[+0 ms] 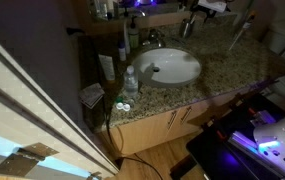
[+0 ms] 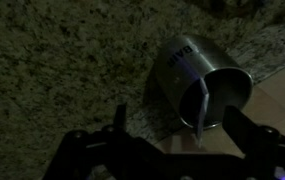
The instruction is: Take the toothpaste out of the cup and put it on the counter
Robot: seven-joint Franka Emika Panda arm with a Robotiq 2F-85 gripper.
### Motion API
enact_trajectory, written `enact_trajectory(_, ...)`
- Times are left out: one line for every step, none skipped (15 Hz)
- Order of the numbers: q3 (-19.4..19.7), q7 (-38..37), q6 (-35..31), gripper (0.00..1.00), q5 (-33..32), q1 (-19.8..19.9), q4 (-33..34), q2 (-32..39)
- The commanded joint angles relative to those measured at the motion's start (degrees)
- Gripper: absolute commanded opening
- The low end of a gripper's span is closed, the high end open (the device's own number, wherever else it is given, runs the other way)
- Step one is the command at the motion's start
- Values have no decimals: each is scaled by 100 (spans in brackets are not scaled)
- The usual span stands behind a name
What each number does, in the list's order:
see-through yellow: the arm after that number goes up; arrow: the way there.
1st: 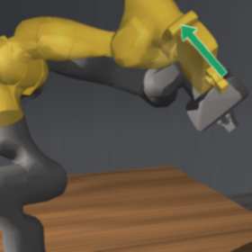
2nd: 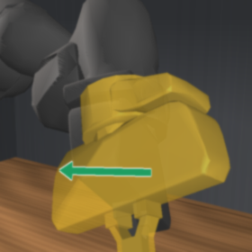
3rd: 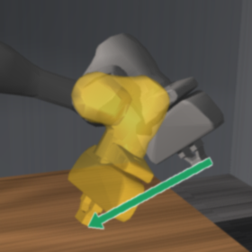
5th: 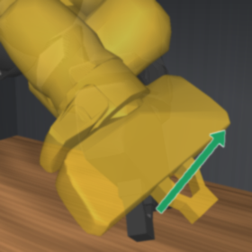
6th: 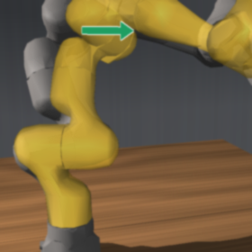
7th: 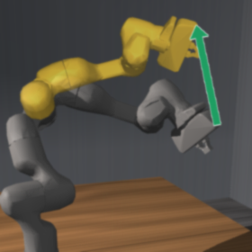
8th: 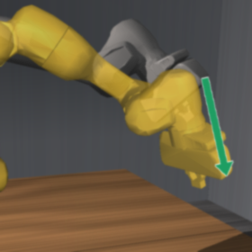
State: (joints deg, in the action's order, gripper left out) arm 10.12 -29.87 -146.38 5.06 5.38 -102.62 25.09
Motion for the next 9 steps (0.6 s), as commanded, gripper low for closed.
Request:
enact_trajectory(57, 70, 93, 67, 45, -41, 46, 8)
enact_trajectory(58, 76, 87, 60, 37, -45, 28, -6)
enact_trajectory(55, 83, 105, 53, 38, -43, 37, -4)
enact_trajectory(45, 96, 116, 45, 54, -34, 30, 6)
enact_trajectory(48, 92, 102, 38, 51, -36, 12, 8)
enact_trajectory(51, 88, 99, 32, 45, -40, 10, 10)
enact_trajectory(49, 86, 111, 25, 47, -41, 18, 15)
enact_trajectory(53, 78, 81, 18, 31, -55, 3, 17)
enact_trajectory(47, 72, 90, 10, 35, -63, 0, 17)
